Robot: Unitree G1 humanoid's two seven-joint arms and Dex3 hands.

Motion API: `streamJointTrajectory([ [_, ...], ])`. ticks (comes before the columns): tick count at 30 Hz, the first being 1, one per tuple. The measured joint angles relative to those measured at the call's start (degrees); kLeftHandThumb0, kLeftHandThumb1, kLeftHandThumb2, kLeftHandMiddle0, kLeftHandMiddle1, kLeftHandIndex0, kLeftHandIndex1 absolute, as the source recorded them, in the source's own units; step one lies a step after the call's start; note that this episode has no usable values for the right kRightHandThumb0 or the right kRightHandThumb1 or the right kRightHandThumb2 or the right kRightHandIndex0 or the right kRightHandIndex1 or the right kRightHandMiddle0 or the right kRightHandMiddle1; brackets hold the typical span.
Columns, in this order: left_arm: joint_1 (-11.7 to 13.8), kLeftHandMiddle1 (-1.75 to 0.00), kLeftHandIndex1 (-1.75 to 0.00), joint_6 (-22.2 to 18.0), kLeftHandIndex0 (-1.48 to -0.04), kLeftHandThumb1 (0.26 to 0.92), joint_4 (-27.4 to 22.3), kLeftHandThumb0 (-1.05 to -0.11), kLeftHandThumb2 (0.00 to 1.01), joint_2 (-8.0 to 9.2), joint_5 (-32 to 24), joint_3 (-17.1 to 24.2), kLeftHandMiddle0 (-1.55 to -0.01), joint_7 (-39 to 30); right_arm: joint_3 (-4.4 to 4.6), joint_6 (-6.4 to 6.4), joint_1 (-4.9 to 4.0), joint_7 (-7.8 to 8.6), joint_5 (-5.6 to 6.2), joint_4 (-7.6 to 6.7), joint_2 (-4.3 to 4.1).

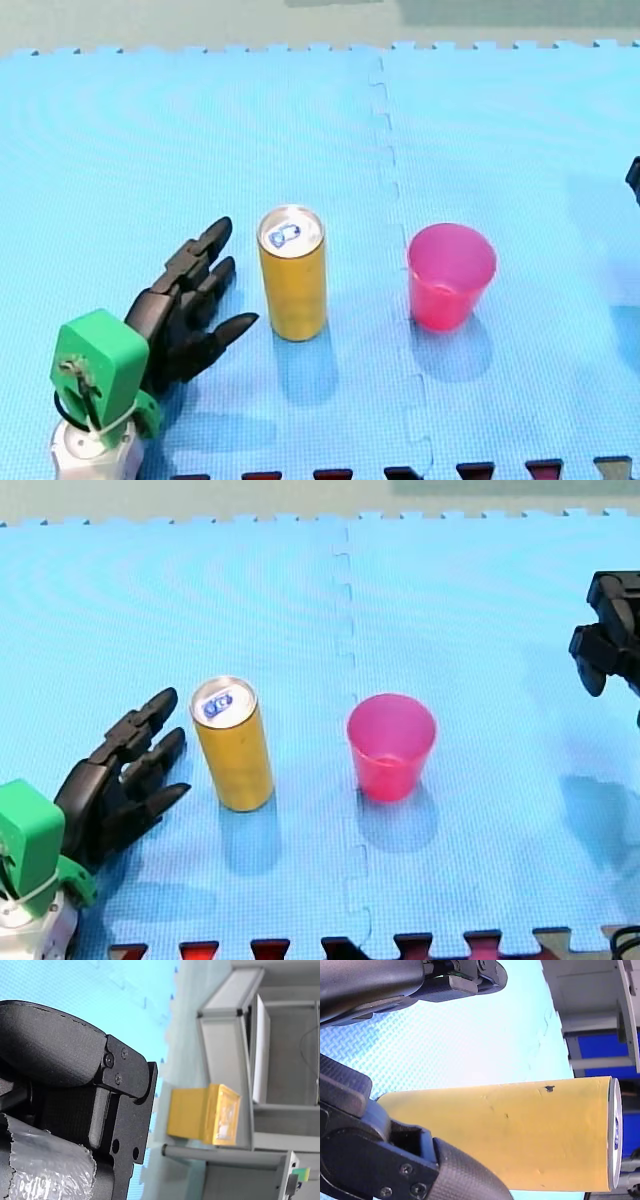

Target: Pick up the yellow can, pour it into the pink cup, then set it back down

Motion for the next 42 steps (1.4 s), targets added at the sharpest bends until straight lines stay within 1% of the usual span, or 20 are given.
streamJointTrajectory([
  [2,-0.12,0.00,0.00,0.63,-0.17,0.675,-0.14,-1.042,0.00,0.00,-0.43,0.21,-0.15,-0.31,0.00,0.00,0.00,-0.01,0.00,0.00,0.00],
  [4,-0.18,0.00,0.00,1.02,-0.16,0.652,-0.17,-1.015,0.00,0.00,-0.60,0.33,-0.15,-0.64,0.02,0.00,0.00,-0.03,-0.01,0.00,-0.01],
  [11,-0.47,0.00,0.00,1.75,-0.15,0.652,-0.06,-0.962,0.00,0.07,-0.80,0.57,-0.14,-1.39,0.14,0.00,-0.01,-0.27,-0.06,0.00,-0.01],
  [15,-0.72,0.00,0.00,1.90,-0.15,0.634,0.21,-0.907,0.00,0.47,-0.63,0.51,-0.13,-1.76,0.15,0.00,-0.02,-0.36,-0.06,0.00,0.04],
  [19,-1.27,0.00,0.00,1.85,-0.14,0.627,0.61,-0.885,0.00,0.85,-0.06,0.09,-0.12,-1.79,0.16,0.00,-0.04,-0.37,-0.06,0.00,0.11],
  [26,-2.47,0.00,0.00,1.89,-0.13,0.627,1.43,-0.880,0.00,1.15,1.18,-0.78,-0.10,-2.30,0.12,0.00,-0.05,-0.44,-0.01,0.00,0.30],
  [32,-3.94,0.00,0.00,2.49,-0.13,0.644,2.53,-0.913,0.01,1.76,1.83,-1.34,-0.10,-4.25,-0.04,0.00,-0.07,-0.12,0.23,0.00,0.32],
  [37,-4.60,0.00,0.00,2.44,-0.14,0.649,3.10,-0.916,0.00,2.31,2.64,-2.12,-0.10,-5.68,-0.10,0.00,-0.07,-0.03,0.29,-0.01,0.33],
  [39,-4.89,0.00,0.00,2.35,-0.14,0.652,3.34,-0.915,0.00,2.56,3.24,-2.47,-0.10,-6.17,-0.22,0.00,-0.07,0.14,0.46,-0.01,0.35],
  [42,-5.44,0.00,0.00,2.00,-0.14,0.656,3.79,-0.912,0.00,3.03,4.19,-3.10,-0.11,-6.58,-0.62,0.00,-0.07,0.84,1.00,-0.01,0.39],
])
